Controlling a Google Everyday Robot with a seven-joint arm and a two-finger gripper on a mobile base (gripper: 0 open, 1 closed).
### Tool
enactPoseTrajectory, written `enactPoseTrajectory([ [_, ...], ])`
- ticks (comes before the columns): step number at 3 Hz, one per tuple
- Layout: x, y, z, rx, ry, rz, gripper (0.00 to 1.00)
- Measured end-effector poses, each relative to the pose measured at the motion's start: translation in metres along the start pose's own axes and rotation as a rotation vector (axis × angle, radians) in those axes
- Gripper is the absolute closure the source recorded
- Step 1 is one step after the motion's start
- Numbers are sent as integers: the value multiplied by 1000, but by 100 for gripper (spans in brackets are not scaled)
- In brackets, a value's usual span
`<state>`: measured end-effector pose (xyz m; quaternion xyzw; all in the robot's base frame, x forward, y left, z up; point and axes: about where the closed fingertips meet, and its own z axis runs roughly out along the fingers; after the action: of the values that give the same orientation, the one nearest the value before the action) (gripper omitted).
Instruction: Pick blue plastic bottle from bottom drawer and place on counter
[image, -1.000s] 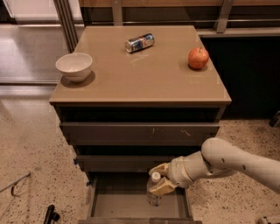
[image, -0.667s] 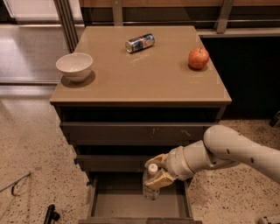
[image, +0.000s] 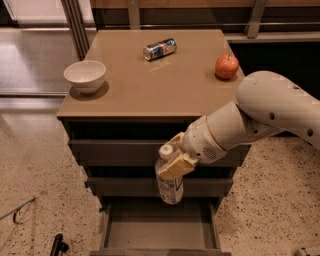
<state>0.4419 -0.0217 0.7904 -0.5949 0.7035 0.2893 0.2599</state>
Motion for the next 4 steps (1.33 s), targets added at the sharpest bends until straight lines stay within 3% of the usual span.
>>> enactPoseTrajectory([
  [1,0,0,0,0,-1,-6,100],
  [2,-35,-3,-28,16,-41,-24,100],
  [3,-93,-10,-77,29,-96,-17,100],
  [4,-109,-14,-91,56,-115,-36,100],
])
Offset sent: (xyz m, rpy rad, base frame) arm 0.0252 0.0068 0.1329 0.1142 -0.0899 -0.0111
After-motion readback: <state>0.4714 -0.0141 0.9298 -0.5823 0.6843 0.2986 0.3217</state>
